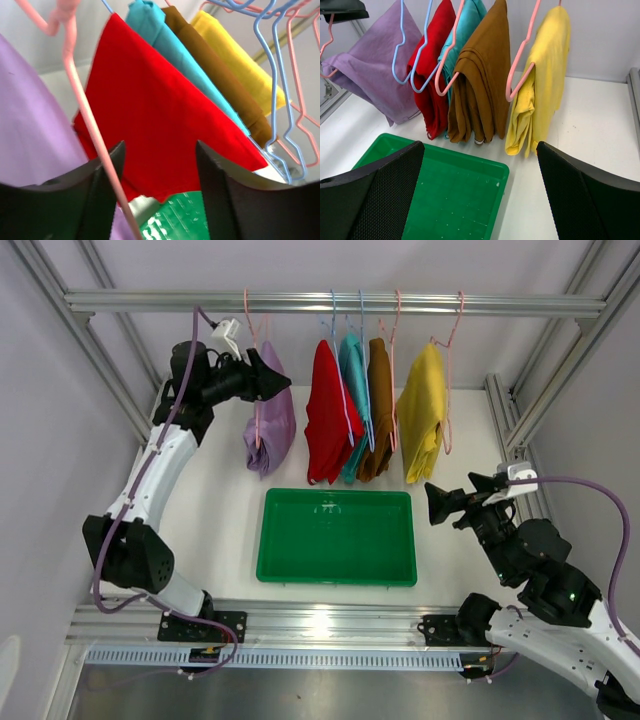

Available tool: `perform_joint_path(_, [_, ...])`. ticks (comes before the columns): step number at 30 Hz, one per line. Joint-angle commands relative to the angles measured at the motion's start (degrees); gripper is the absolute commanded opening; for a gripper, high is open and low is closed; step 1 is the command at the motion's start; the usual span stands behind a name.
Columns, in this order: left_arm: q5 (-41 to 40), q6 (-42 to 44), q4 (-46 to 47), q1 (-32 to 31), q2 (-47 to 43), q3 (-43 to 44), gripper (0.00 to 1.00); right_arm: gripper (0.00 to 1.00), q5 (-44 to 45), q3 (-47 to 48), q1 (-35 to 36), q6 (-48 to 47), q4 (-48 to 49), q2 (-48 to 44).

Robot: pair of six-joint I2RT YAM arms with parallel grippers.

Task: Remove the trousers from the hanger
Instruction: Pick up the hanger from the clothesline.

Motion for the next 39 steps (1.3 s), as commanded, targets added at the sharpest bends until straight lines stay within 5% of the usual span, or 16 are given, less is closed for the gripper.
perform_joint_path(1, [5.2,-5.2,3.0,0.6,1.7,2.5,0.61,0.99,-0.3,0.0,0.1,0.5,0.3,-0.7])
perform_joint_path(6, [8.5,-9.1,6.3,0.6,2.1,1.1,0.50,0.99,-0.6,-0.3,0.1,0.4,0.4,0.0])
perform_joint_path(18, [11.4,-12.1,8.8,1.1,-1.5,-1.7,0.48,0.99,-1.1,-0.3,0.1,0.6,-0.1,1.7])
perform_joint_path(31, [11.6,-15.2,13.1,1.6,-1.1,-2.4,0.01,0.99,-1.0,-0.4,-0.1,0.5,-0.1,2.9])
perform_joint_path(39, [10.6,-20.8,18.3,1.6,-2.1,-1.6,0.01,0.99,-1.3,-0.4,-0.3,0.7,-0.1,3.4])
